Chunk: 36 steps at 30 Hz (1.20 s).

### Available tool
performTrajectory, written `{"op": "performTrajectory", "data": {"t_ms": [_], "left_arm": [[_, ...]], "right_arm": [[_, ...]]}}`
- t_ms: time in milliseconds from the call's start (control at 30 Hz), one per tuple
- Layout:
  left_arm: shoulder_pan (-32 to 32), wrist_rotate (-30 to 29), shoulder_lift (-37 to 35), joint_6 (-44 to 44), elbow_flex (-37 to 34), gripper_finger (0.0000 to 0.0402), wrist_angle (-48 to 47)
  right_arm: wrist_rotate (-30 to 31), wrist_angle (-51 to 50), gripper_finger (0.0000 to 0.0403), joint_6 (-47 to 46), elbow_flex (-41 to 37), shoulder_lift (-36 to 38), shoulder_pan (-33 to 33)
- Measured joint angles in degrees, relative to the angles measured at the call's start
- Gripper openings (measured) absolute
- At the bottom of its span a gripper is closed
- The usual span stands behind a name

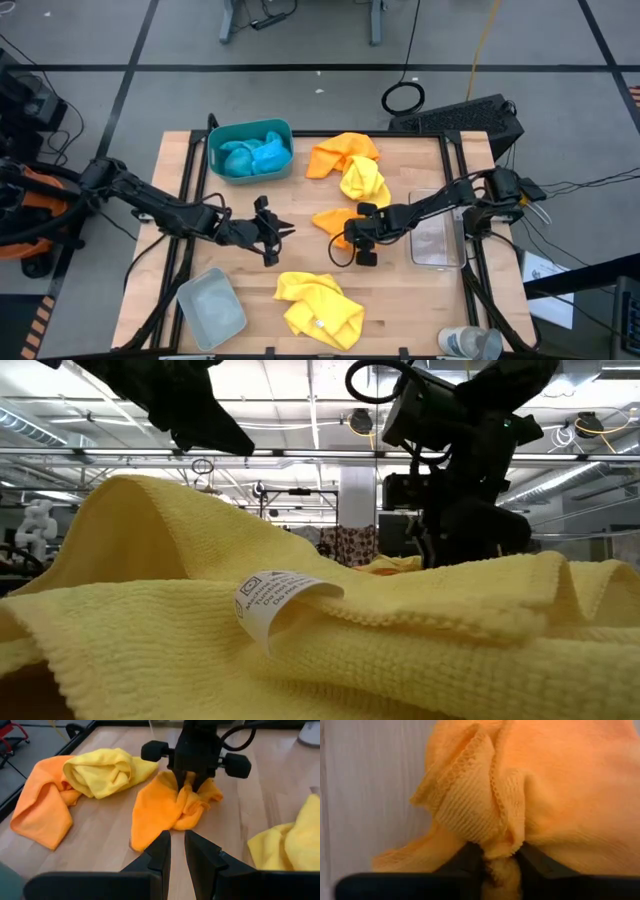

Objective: Sort microfiber towel by color & place in baskets
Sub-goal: Put the bottom orange microfiber cloth into the transparent bin

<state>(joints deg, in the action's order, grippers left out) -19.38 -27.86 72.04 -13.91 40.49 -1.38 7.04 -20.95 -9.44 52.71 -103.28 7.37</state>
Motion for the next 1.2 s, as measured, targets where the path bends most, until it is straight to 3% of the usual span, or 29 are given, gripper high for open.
{"op": "performTrajectory", "data": {"t_ms": [133, 300, 567, 700, 967, 1200], "left_arm": [[0.0, 0.0, 2.8, 1.0, 0.0, 0.0063, 1.8], [0.2, 0.0, 5.7, 1.2, 0.0, 0.0063, 5.8], [0.1, 0.2, 6.3, 3.0, 0.0, 0.0063, 10.9], [-0.6, 0.7, 6.2, 5.8, 0.0, 0.0063, 14.1], [-1.8, 2.4, 6.2, 8.9, 0.0, 0.0063, 18.9], [-2.6, 2.6, 6.2, 10.4, 0.0, 0.0063, 20.2]], "right_arm": [[1.5, 1.1, 0.0011, -0.3, -0.1, 0.0, 0.8], [5.2, 1.9, 0.0026, -1.3, 0.4, 1.5, 2.4], [4.9, 1.7, 0.0007, -0.5, 3.9, 7.5, 6.2], [8.3, 2.9, 0.0011, 1.6, 5.3, 10.9, 9.0], [14.0, 9.6, 0.0012, 12.4, 5.9, 16.8, 15.2], [14.1, 16.9, 0.0013, 29.3, 6.0, 17.6, 19.2]]}}
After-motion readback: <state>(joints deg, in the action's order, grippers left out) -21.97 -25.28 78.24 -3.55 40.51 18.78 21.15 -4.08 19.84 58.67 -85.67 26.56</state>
